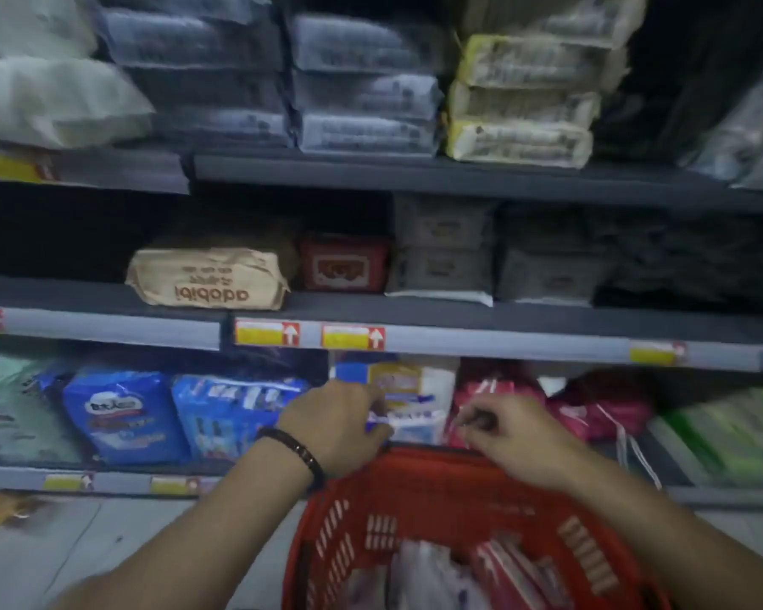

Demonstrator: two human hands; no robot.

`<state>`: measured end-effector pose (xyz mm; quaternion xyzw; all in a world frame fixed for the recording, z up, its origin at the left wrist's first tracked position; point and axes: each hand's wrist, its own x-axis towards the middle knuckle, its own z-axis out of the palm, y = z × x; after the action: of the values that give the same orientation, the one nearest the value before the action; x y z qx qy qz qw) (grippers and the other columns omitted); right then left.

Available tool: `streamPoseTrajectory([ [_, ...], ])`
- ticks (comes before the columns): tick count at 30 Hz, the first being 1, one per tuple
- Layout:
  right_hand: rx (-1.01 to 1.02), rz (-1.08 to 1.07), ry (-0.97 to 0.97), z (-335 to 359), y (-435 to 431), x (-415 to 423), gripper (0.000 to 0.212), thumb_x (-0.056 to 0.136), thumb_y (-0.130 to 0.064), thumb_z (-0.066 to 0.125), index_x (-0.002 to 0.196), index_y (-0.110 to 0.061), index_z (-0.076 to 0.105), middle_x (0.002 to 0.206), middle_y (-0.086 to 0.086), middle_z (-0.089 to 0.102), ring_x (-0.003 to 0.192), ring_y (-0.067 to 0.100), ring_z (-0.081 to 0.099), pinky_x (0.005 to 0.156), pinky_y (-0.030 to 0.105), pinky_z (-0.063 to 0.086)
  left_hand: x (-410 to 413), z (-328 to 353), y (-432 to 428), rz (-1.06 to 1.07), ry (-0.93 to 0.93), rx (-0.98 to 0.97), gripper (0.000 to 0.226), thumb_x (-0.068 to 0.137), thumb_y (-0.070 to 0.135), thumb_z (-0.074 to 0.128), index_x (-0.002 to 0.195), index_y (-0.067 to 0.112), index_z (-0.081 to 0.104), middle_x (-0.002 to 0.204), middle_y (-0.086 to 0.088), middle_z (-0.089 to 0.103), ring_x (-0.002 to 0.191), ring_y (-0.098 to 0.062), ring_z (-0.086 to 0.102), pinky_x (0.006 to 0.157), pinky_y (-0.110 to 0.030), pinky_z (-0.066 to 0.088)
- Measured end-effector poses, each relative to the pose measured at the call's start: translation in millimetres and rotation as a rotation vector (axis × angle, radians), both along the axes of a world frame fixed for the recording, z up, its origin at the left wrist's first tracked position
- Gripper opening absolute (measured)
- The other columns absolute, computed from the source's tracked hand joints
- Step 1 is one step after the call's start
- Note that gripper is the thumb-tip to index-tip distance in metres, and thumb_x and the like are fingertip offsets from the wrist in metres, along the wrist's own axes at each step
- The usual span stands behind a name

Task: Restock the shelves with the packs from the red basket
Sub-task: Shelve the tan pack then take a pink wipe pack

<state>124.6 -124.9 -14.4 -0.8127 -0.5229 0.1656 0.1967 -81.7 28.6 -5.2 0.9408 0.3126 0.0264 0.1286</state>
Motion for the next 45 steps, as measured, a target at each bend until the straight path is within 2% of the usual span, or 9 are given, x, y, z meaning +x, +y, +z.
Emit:
streamPoseTrajectory([
  [5, -0.131, -0.437, 0.010, -87.7, -113.8, 45.2, 0.010, 0.093, -0.022, 0.074, 0.085, -0.016, 0.073, 0.075, -0.005, 0.073, 0.079, 0.017, 0.073, 0.061, 0.019, 0.045, 19.6, -56.9, -57.3, -0.179, 0.252, -0.157, 0.052, 0.082, 0.068, 0.050, 0.111, 0.031, 0.071, 0.110, 0.007, 0.074, 0.107, -0.017, 0.068, 0.094, -0.031, 0.053],
  [10, -0.383, -0.453, 0.031, -155.2, -129.1, 46.7, 0.022, 0.089, -0.038, 0.072, 0.082, -0.018, 0.074, 0.101, 0.013, 0.080, 0.100, 0.033, 0.075, 0.082, 0.035, 0.056, 59.0, -77.2, -65.1, -0.298, 0.548, -0.237, 0.053, 0.097, 0.059, 0.054, 0.135, 0.023, 0.063, 0.141, -0.003, 0.064, 0.130, -0.026, 0.058, 0.106, -0.031, 0.044],
  [14, -0.606, -0.474, 0.125, -205.0, -118.1, 36.6, 0.050, 0.086, -0.044, 0.072, 0.119, -0.007, 0.073, 0.118, 0.017, 0.077, 0.110, 0.031, 0.074, 0.083, 0.029, 0.055, 87.2, -84.3, -71.2, -0.400, 0.610, -0.198, 0.058, 0.101, 0.057, 0.052, 0.146, 0.023, 0.054, 0.150, -0.006, 0.057, 0.137, -0.027, 0.053, 0.110, -0.032, 0.040],
  [18, -0.698, -0.527, 0.284, -241.2, -115.1, 26.6, 0.108, 0.076, -0.060, 0.077, 0.159, -0.007, 0.033, 0.153, 0.020, 0.050, 0.139, 0.034, 0.055, 0.112, 0.036, 0.049, 107.5, -92.1, -80.0, -0.475, 0.612, -0.268, 0.048, 0.103, 0.052, 0.051, 0.142, 0.025, 0.057, 0.145, -0.007, 0.061, 0.130, -0.028, 0.057, 0.104, -0.031, 0.043],
  [22, -0.734, -0.609, 0.329, -262.1, -107.3, 33.5, 0.130, 0.066, -0.054, 0.094, 0.164, -0.010, 0.019, 0.161, 0.016, 0.037, 0.148, 0.036, 0.041, 0.119, 0.042, 0.044, 113.1, -101.5, -75.4, -0.488, 0.654, -0.267, 0.052, 0.102, 0.055, 0.052, 0.145, 0.026, 0.053, 0.151, -0.004, 0.055, 0.136, -0.027, 0.053, 0.109, -0.034, 0.042],
  [30, -0.566, -0.766, 0.697, -238.8, -92.9, 47.9, 0.070, 0.072, -0.044, 0.087, 0.130, -0.010, 0.067, 0.116, 0.009, 0.073, 0.087, 0.022, 0.070, 0.071, 0.028, 0.057, 118.0, -95.4, -67.9, -0.498, 0.720, -0.262, 0.051, 0.105, 0.050, 0.048, 0.148, 0.024, 0.051, 0.152, -0.006, 0.054, 0.136, -0.026, 0.052, 0.107, -0.030, 0.040],
  [38, -0.365, -0.620, 1.149, -171.2, -85.6, 53.2, 0.073, 0.049, -0.050, 0.083, 0.115, -0.022, 0.074, 0.120, 0.009, 0.078, 0.114, 0.031, 0.069, 0.106, 0.048, 0.050, 91.7, -87.3, -59.0, -0.406, 0.557, -0.185, 0.060, 0.096, 0.069, 0.047, 0.140, 0.030, 0.057, 0.148, 0.003, 0.058, 0.133, -0.023, 0.055, 0.113, -0.034, 0.042],
  [41, -0.225, -0.519, 1.193, -140.7, -83.5, 49.7, 0.070, 0.060, -0.046, 0.084, 0.125, -0.020, 0.073, 0.124, 0.012, 0.077, 0.118, 0.035, 0.070, 0.103, 0.050, 0.053, 77.0, -90.6, -46.2, -0.055, 0.351, -0.566, 0.079, 0.089, 0.086, 0.033, 0.145, 0.033, 0.049, 0.146, 0.001, 0.058, 0.120, -0.025, 0.067, 0.102, -0.044, 0.055],
  [45, -0.019, -0.370, 1.253, -99.2, -72.9, 35.3, 0.043, 0.056, -0.035, 0.083, 0.094, -0.016, 0.083, 0.095, 0.008, 0.077, 0.086, 0.024, 0.072, 0.084, 0.039, 0.055, 58.8, -85.7, -44.5, 0.274, -0.056, -1.192, 0.073, 0.077, 0.077, 0.063, 0.132, 0.028, 0.062, 0.121, -0.009, 0.075, 0.103, -0.032, 0.075, 0.097, -0.054, 0.058],
])
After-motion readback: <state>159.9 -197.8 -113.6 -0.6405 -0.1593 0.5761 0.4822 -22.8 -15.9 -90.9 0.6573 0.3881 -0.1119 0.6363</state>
